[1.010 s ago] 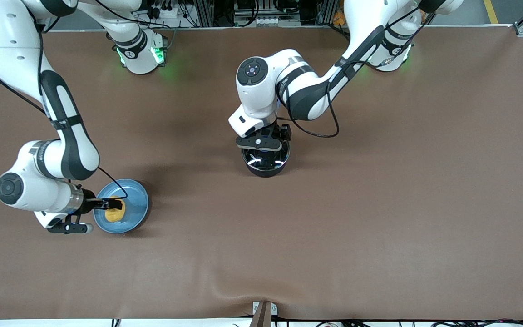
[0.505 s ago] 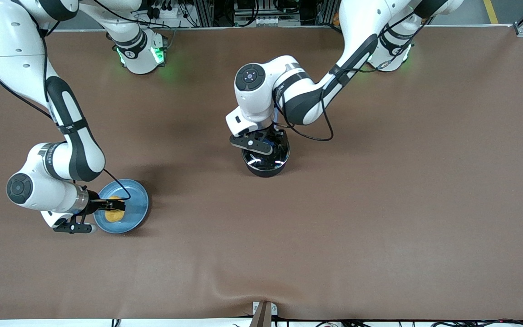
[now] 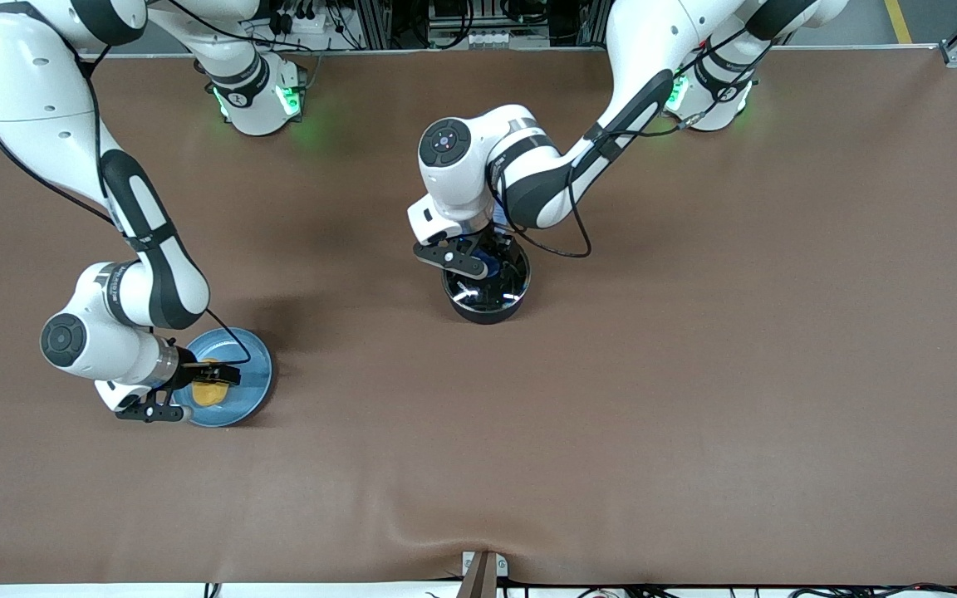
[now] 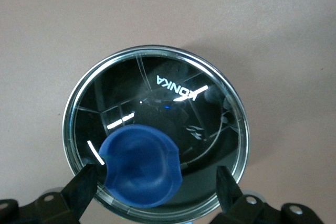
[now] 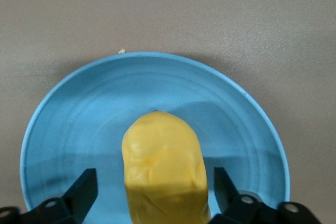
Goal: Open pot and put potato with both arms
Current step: 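Lift the glass lid with the left gripper while the right gripper grasps the potato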
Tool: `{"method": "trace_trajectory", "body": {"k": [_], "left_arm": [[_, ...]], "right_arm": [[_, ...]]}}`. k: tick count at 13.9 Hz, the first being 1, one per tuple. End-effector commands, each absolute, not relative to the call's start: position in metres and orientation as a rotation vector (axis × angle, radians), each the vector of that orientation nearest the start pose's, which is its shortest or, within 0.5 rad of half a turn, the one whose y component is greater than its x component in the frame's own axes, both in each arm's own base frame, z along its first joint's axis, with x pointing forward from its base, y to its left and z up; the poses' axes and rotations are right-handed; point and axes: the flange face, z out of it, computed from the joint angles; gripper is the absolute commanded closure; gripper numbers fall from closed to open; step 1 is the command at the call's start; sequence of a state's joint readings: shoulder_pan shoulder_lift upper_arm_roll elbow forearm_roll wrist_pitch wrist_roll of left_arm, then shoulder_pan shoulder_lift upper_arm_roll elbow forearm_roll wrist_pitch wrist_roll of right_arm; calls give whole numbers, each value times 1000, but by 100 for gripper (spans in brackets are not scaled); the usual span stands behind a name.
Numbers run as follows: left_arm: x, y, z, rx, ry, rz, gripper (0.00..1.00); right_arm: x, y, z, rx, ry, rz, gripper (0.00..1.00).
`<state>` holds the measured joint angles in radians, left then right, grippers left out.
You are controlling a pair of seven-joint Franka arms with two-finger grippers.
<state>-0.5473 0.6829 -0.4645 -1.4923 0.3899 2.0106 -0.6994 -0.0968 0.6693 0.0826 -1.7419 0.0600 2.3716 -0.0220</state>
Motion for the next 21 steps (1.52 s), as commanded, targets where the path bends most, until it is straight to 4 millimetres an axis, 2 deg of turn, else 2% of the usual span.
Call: {"method": "trace_trajectory", "body": {"k": [1,2,5,11,13,15,17,18,19,21], "left_arm": [[440,-549,295,-2954,690,-12,0],[440,-549,294,-2953,691,-11,0],[441,-549,294,-2955,693,-13,5],[447,-544,293,-2949,712,-11,15],[449,-543,294,-2951,707,-12,23],[450,-542,295,-2961,697,-4,39],[450,-542,296,-2968,686,-2,60],[450,-542,299,-2973,681,-4,75],[449,-543,301,-2975,675,-6,100],[447,-545,312,-2986,663,-14,100]], "right_arm": [[661,-13,193,-3037,75,43,53],[662,-13,194,-3037,75,43,65],[664,-10,208,-3037,77,35,76],[658,-4,302,-3039,53,74,79],[657,1,323,-3041,40,51,79],[657,5,328,-3041,47,43,79],[657,5,327,-3043,50,43,79],[656,5,326,-3043,50,45,79],[657,5,324,-3042,53,48,79],[657,4,324,-3042,53,45,79]]}}
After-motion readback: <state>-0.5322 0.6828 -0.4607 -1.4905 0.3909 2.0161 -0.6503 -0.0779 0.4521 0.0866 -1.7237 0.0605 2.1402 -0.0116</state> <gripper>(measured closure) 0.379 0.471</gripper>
